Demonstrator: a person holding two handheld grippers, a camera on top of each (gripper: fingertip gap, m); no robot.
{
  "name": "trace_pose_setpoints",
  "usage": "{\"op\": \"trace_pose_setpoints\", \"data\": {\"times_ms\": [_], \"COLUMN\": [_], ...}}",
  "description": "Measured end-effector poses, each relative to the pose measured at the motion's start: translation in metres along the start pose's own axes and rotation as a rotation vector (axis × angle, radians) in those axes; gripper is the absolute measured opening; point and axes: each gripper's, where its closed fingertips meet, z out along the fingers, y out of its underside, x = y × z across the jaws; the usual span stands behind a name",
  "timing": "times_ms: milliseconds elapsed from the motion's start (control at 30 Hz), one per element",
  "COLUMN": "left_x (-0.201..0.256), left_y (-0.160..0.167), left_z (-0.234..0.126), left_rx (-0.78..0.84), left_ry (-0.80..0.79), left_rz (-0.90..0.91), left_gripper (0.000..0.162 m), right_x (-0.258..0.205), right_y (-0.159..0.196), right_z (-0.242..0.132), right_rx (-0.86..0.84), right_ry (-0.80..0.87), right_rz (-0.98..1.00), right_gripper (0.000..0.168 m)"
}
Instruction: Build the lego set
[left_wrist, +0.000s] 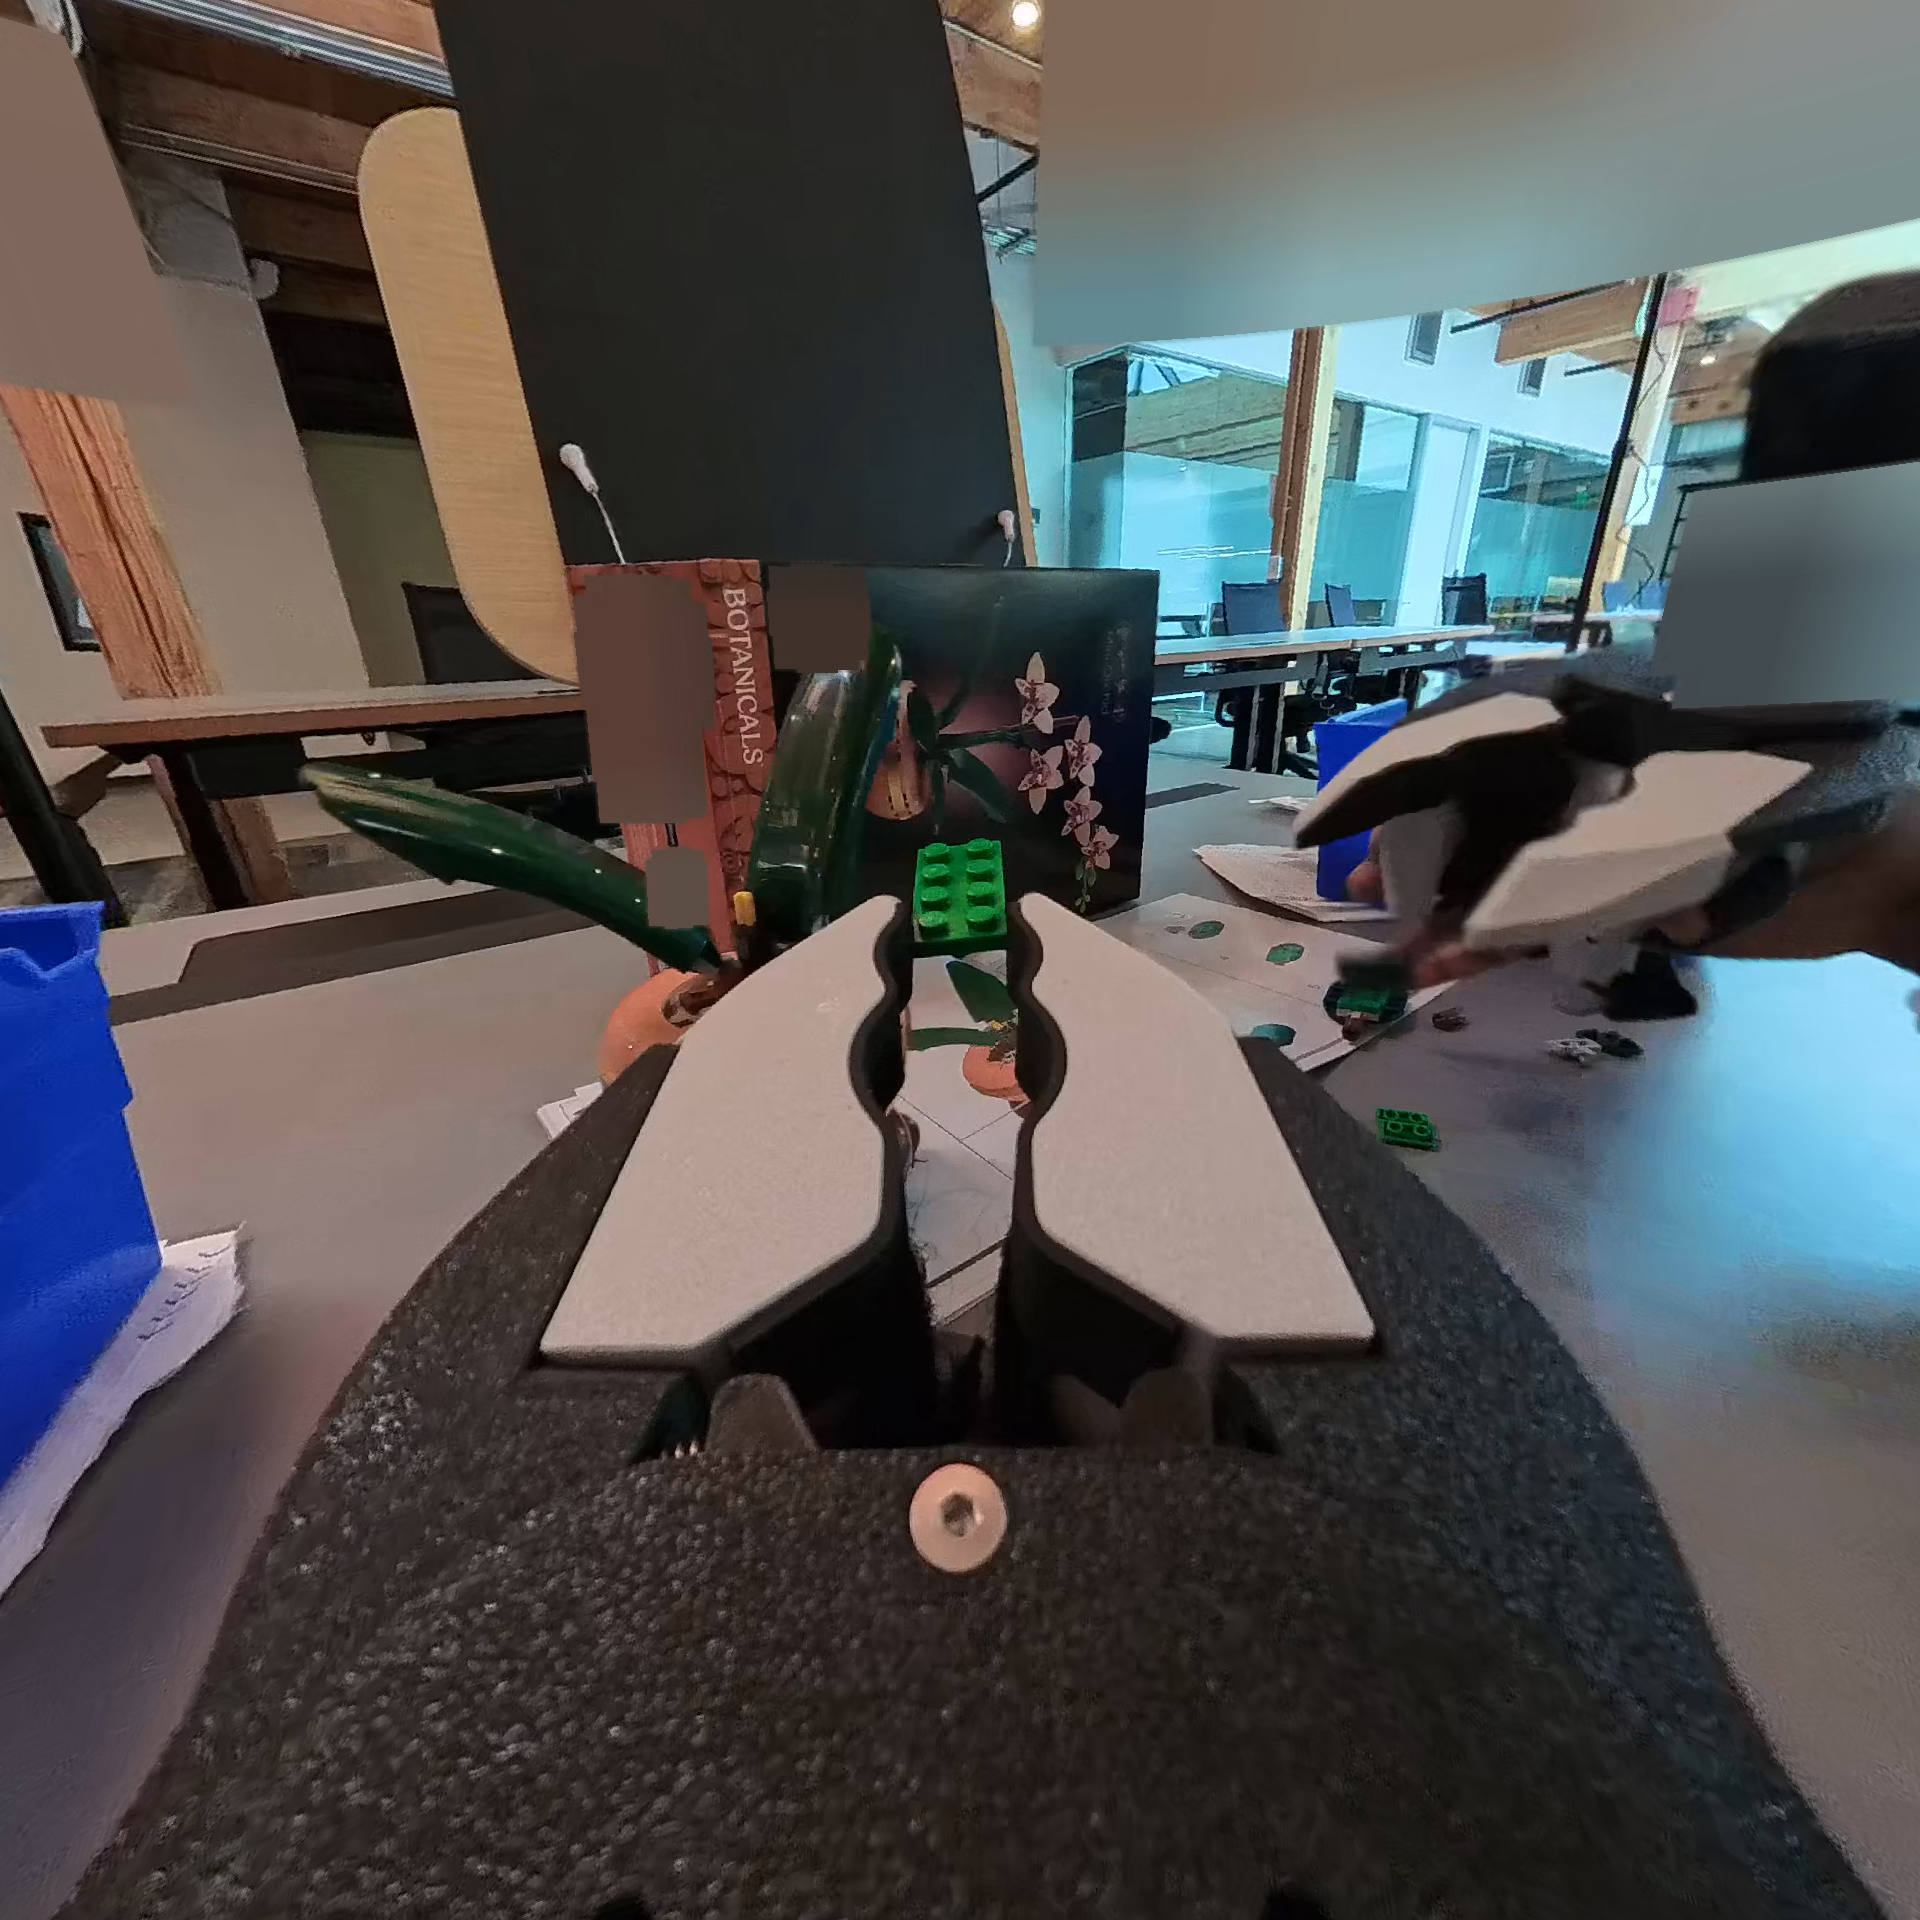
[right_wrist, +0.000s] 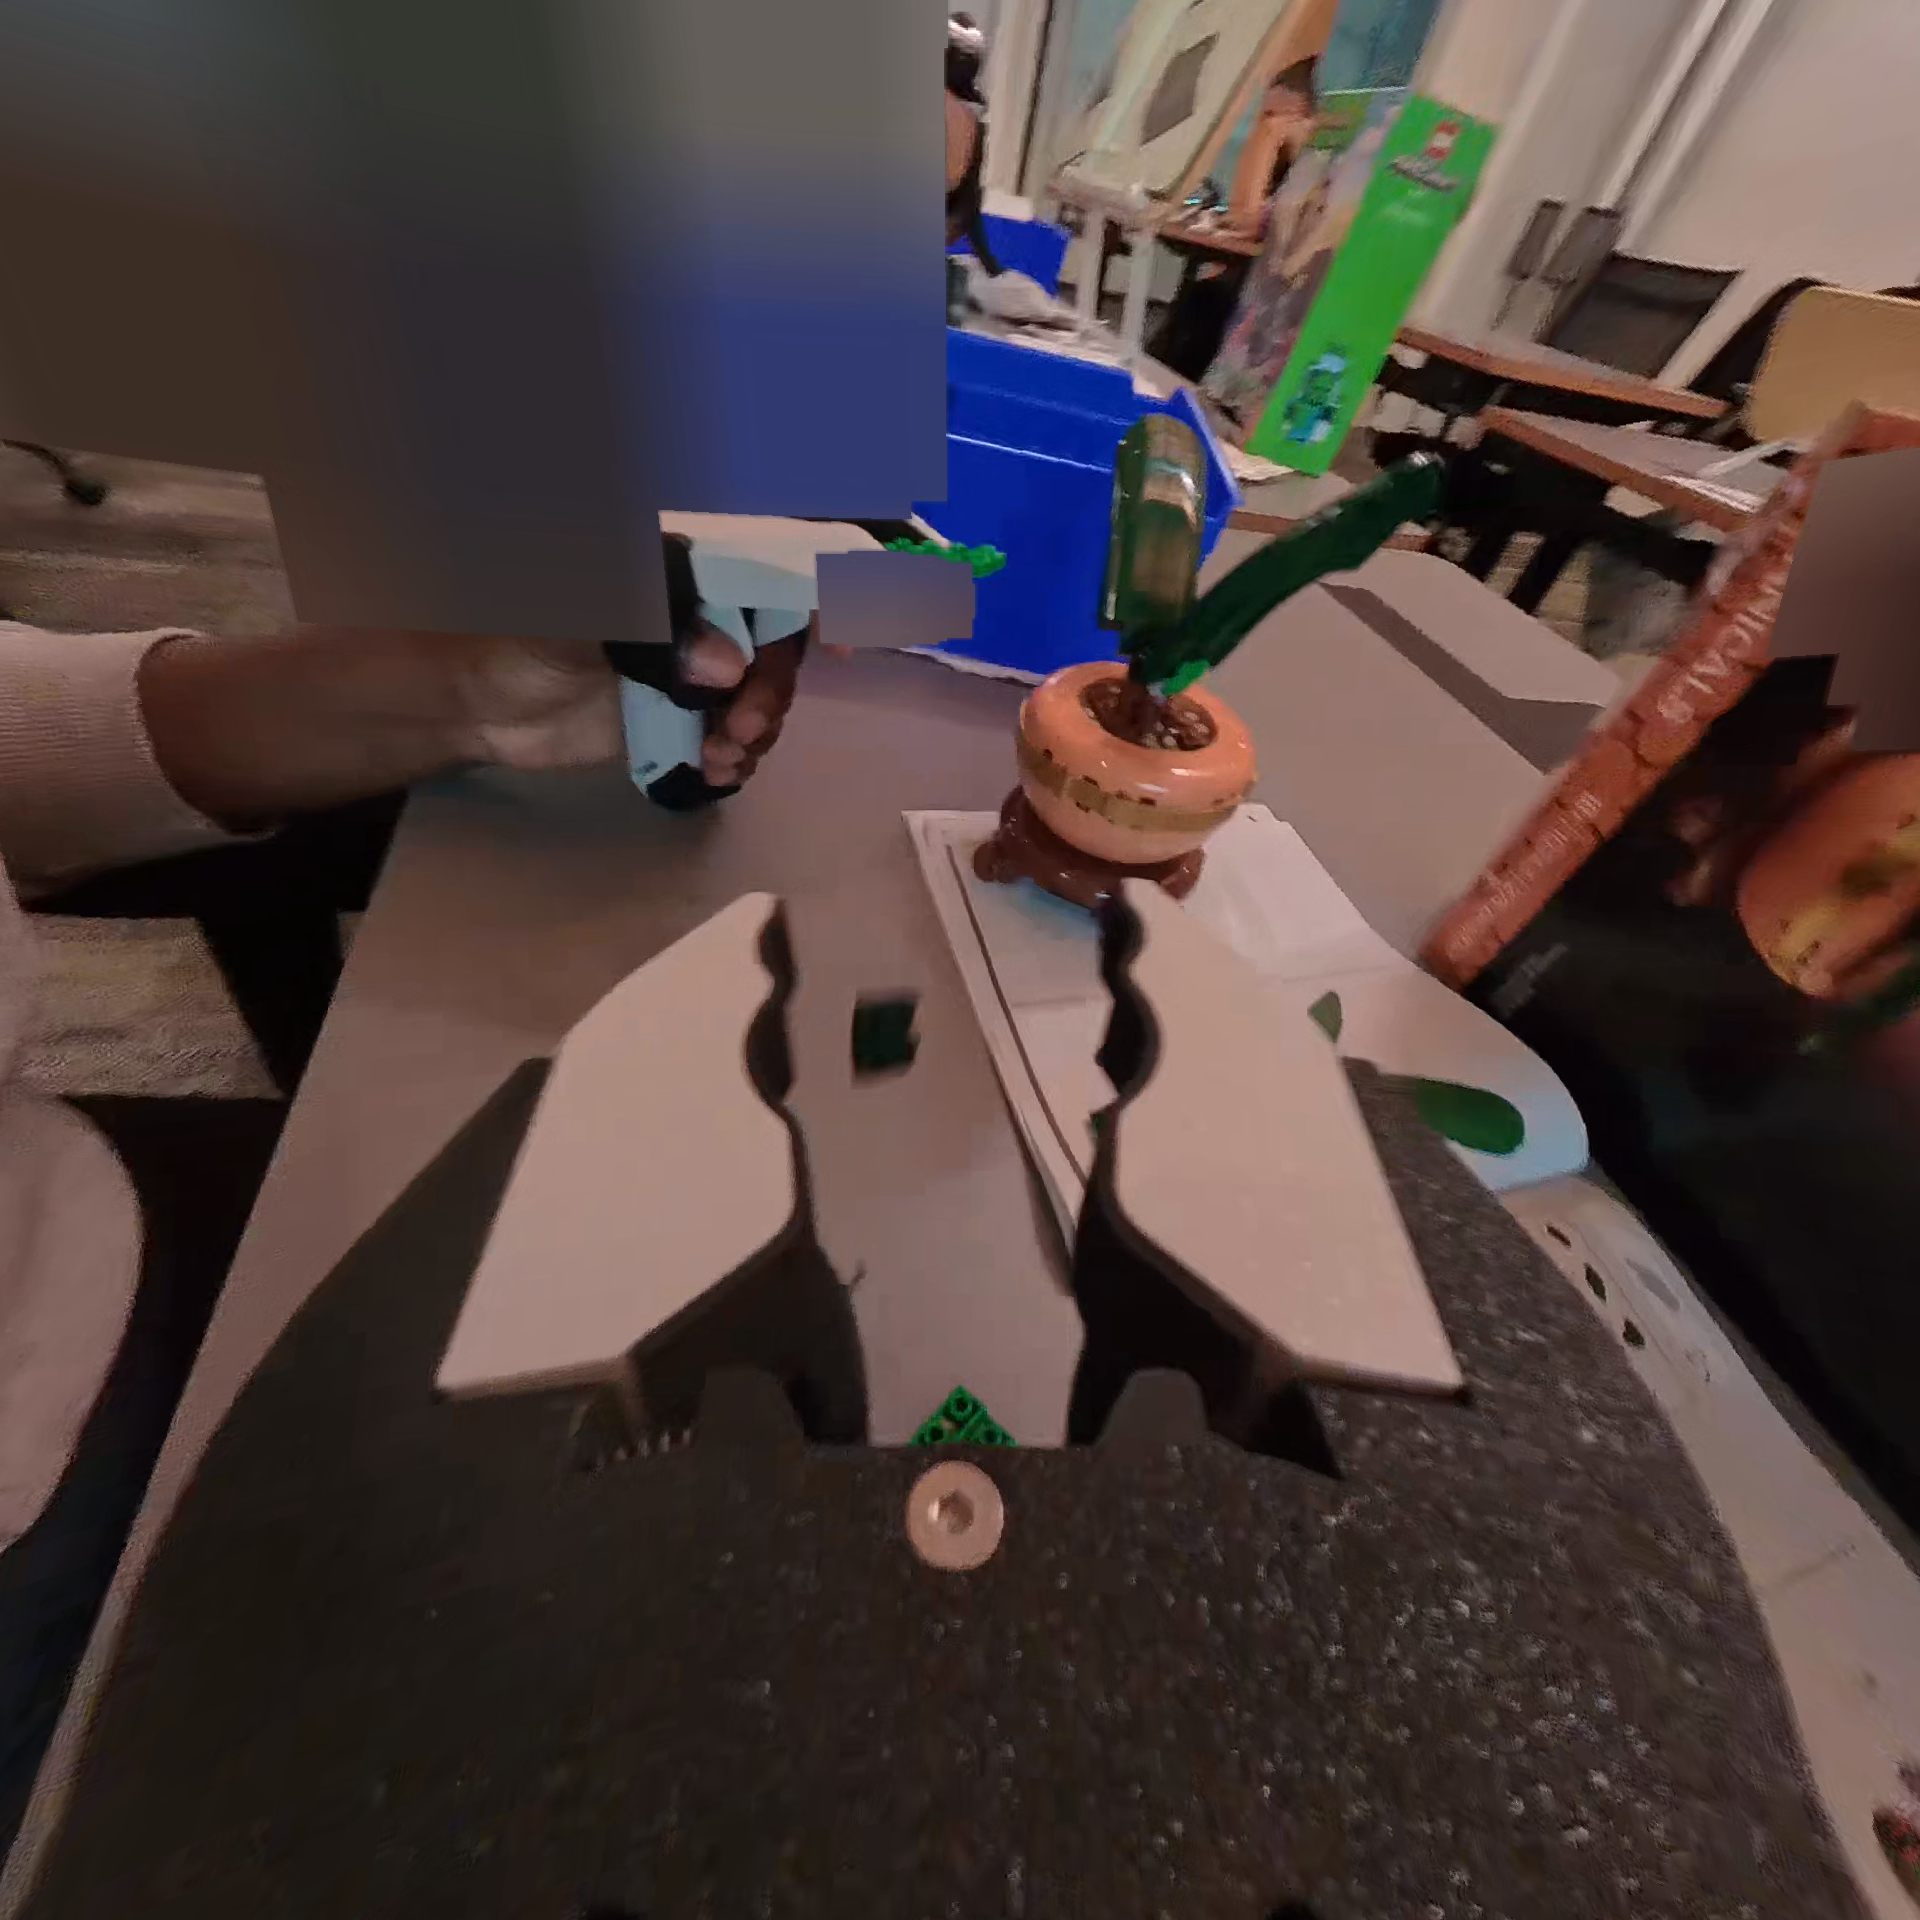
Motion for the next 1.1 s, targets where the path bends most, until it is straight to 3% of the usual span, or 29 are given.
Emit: {"op": "trace_pose_setpoints", "data": {"times_ms": [100, 167, 200, 367, 400, 467, 533, 600, 633, 700, 767, 800, 867, 1033, 1100], "left_x": [0.003, 0.003, 0.003, 0.002, 0.002, 0.003, 0.004, 0.006, 0.006, 0.008, 0.008, 0.009, 0.010, 0.010, 0.010], "left_y": [0.001, 0.000, 0.000, -0.002, -0.002, -0.003, -0.003, -0.003, -0.003, -0.003, -0.004, -0.004, -0.004, -0.005, -0.005], "left_z": [0.002, 0.003, 0.003, 0.001, 0.001, 0.001, 0.001, 0.001, 0.001, 0.002, 0.002, 0.002, 0.003, 0.000, 0.000], "left_rx": [-0.002, -0.001, 0.002, 0.020, 0.022, 0.027, 0.034, 0.034, 0.033, 0.033, 0.033, 0.033, 0.038, 0.043, 0.047], "left_ry": [0.002, 0.002, 0.002, 0.001, 0.004, 0.009, 0.016, 0.022, 0.023, 0.030, 0.034, 0.036, 0.041, 0.048, 0.050], "left_rz": [0.022, 0.035, 0.036, 0.018, 0.015, 0.011, 0.011, 0.016, 0.018, 0.020, 0.022, 0.022, 0.019, 0.006, -0.002], "left_gripper": [0.016, 0.016, 0.016, 0.015, 0.016, 0.016, 0.015, 0.016, 0.016, 0.016, 0.016, 0.016, 0.016, 0.016, 0.016], "right_x": [0.010, 0.017, 0.019, 0.037, 0.038, 0.025, 0.015, 0.012, 0.015, 0.022, 0.029, 0.032, 0.040, 0.041, 0.045], "right_y": [-0.007, -0.031, -0.044, -0.086, -0.089, -0.109, -0.126, -0.134, -0.134, -0.122, -0.078, -0.048, 0.001, 0.063, 0.079], "right_z": [-0.007, -0.018, -0.025, -0.071, -0.077, -0.096, -0.122, -0.141, -0.134, -0.098, -0.047, -0.027, -0.002, 0.029, 0.034], "right_rx": [0.106, 0.302, 0.398, 0.750, 0.768, 0.924, 1.134, 1.259, 1.188, 0.880, 0.433, 0.212, -0.083, -0.392, -0.488], "right_ry": [0.123, 0.177, 0.180, 0.297, 0.305, 0.163, 0.031, 0.156, 0.207, 0.222, 0.177, 0.134, 0.075, -0.062, -0.079], "right_rz": [0.068, 0.157, 0.209, 0.272, 0.289, 0.286, 0.221, 0.001, -0.048, -0.109, -0.177, -0.189, -0.191, -0.178, -0.167], "right_gripper": [0.096, 0.135, 0.146, 0.144, 0.124, 0.063, 0.047, 0.030, 0.022, 0.012, 0.020, 0.032, 0.037, 0.043, 0.034]}}
